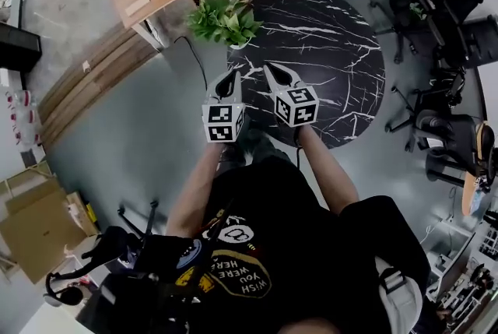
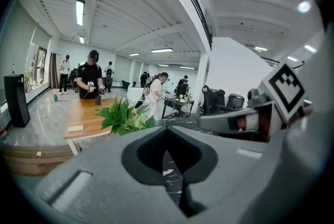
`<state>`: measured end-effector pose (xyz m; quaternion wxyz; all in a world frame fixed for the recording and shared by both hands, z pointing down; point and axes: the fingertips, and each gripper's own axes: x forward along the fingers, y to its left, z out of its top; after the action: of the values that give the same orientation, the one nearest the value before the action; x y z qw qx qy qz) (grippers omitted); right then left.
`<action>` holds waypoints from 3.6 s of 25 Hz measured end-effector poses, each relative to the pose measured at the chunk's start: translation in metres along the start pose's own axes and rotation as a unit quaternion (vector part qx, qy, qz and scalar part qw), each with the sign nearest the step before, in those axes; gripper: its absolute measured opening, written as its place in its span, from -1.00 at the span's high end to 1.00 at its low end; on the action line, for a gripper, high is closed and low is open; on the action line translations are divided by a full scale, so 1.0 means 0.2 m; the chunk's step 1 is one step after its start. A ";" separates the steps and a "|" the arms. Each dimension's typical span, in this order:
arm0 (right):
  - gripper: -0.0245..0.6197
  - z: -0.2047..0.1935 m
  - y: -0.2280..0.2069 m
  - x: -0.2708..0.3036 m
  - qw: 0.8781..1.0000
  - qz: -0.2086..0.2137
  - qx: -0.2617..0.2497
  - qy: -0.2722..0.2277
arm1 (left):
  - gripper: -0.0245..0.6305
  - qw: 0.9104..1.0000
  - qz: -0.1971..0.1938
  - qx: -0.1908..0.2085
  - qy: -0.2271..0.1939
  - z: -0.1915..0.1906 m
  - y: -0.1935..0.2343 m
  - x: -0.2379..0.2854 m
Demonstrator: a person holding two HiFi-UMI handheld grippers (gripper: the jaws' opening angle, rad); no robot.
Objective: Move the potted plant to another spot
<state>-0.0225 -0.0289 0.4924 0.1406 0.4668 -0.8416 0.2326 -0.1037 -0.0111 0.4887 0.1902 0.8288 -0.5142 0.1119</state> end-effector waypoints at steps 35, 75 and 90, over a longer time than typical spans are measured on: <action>0.73 -0.38 -0.61 1.28 0.986 -0.028 0.043 0.155 | 0.91 0.993 0.067 -0.081 0.047 -0.24 0.32 0.35; 0.87 -0.61 -1.75 0.17 0.954 -0.241 0.140 0.113 | 0.91 0.987 -0.132 0.005 0.095 -0.34 -0.77 0.74; 0.87 -0.83 -2.50 -0.64 0.916 -0.337 0.191 0.102 | 0.91 0.978 -0.172 0.034 0.114 -0.40 -1.28 0.93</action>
<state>0.4744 -0.0779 0.7056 0.2035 0.7146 -0.5551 0.3740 0.2096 -0.0244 0.5794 0.2359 0.8927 -0.3344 0.1889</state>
